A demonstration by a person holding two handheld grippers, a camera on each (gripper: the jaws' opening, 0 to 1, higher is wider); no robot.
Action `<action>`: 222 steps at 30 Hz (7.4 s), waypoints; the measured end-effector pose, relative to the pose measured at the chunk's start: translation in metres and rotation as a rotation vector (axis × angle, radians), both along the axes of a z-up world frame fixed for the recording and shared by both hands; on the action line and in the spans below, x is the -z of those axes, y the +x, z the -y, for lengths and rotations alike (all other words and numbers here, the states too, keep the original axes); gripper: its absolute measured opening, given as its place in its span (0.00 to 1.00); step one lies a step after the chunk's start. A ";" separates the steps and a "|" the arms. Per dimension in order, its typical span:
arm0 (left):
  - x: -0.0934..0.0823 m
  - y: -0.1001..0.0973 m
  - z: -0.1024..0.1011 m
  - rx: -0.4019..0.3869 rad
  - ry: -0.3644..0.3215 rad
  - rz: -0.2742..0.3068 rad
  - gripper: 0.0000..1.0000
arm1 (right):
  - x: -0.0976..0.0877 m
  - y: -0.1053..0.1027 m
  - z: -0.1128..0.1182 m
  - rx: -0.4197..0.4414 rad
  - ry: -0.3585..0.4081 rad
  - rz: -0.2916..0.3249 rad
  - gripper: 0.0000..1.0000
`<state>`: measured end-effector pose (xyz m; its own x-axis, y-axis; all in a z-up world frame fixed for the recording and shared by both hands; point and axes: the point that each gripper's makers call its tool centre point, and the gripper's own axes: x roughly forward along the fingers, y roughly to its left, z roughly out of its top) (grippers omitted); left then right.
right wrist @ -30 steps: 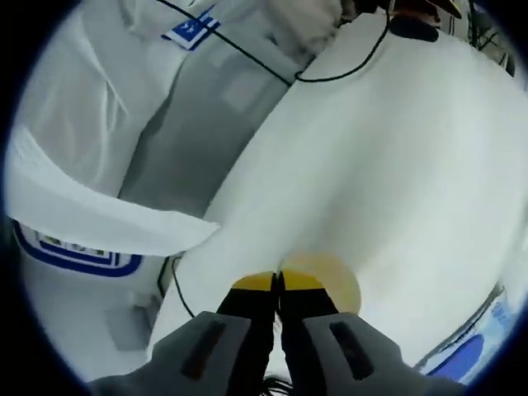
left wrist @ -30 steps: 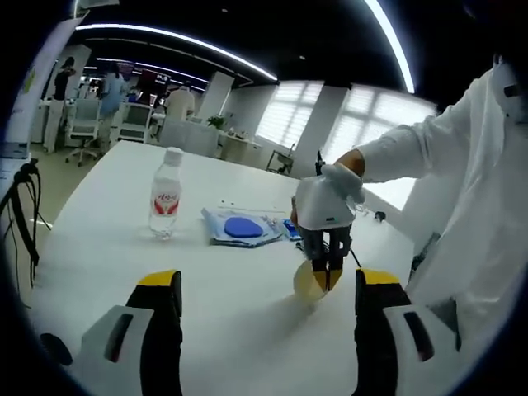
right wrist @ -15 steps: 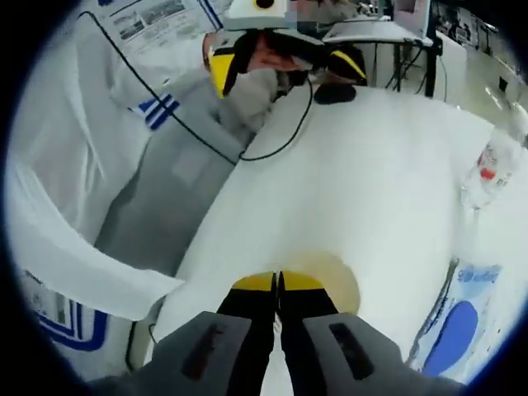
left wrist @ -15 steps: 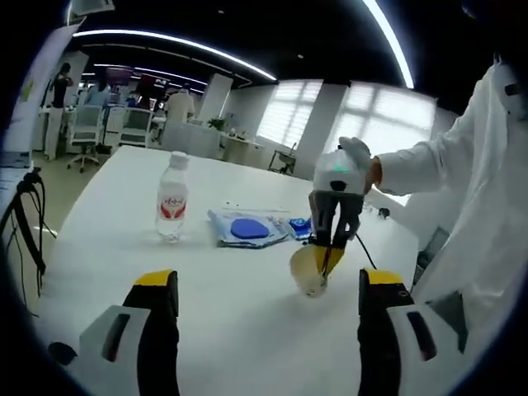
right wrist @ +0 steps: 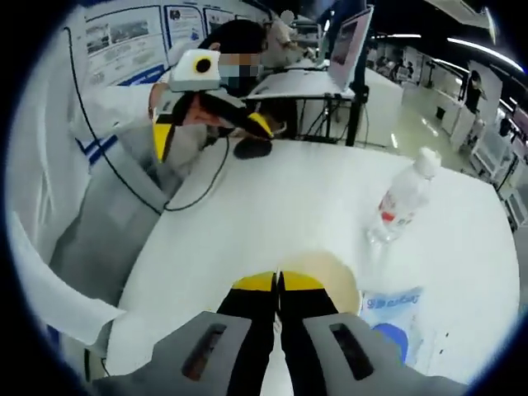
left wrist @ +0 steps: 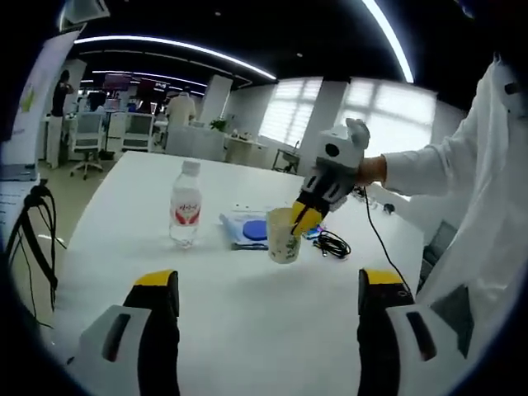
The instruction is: Arrange the tabletop items into an orderly group along one side of the table until the central work area is clear of visible clutter.
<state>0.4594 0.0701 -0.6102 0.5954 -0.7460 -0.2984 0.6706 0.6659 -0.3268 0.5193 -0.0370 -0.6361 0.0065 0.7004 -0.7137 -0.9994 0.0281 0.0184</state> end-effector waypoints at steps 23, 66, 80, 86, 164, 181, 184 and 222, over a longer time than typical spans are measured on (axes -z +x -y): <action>0.004 0.010 -0.004 -0.010 -0.018 -0.005 0.91 | -0.005 0.105 -0.029 0.329 0.181 0.224 0.00; 0.027 0.012 -0.005 -0.031 -0.029 -0.050 0.90 | 0.063 0.125 -0.034 0.266 0.096 0.279 0.00; 0.030 0.012 -0.004 -0.033 -0.031 -0.054 0.90 | 0.062 0.125 -0.035 0.275 0.098 0.266 0.09; 0.029 0.014 -0.004 -0.031 -0.028 -0.051 0.90 | 0.058 0.125 -0.036 0.274 0.107 0.273 0.13; -0.021 0.031 0.026 0.130 0.099 0.027 0.97 | -0.074 0.012 0.163 0.725 0.312 0.339 0.63; -0.016 0.004 0.020 0.145 0.130 0.002 1.00 | -0.063 -0.113 0.255 0.985 0.295 0.304 0.70; -0.016 0.001 0.019 0.143 0.134 0.007 1.00 | -0.061 -0.129 0.267 1.020 0.284 0.308 0.71; -0.019 -0.045 0.012 0.153 0.149 -0.005 1.00 | -0.046 -0.212 0.288 1.181 0.263 0.282 0.73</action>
<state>0.4146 0.0584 -0.5908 0.4769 -0.7749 -0.4149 0.7663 0.5977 -0.2355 0.3074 -0.3252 -0.5897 0.8604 0.2832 -0.4236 -0.3351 0.9407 -0.0519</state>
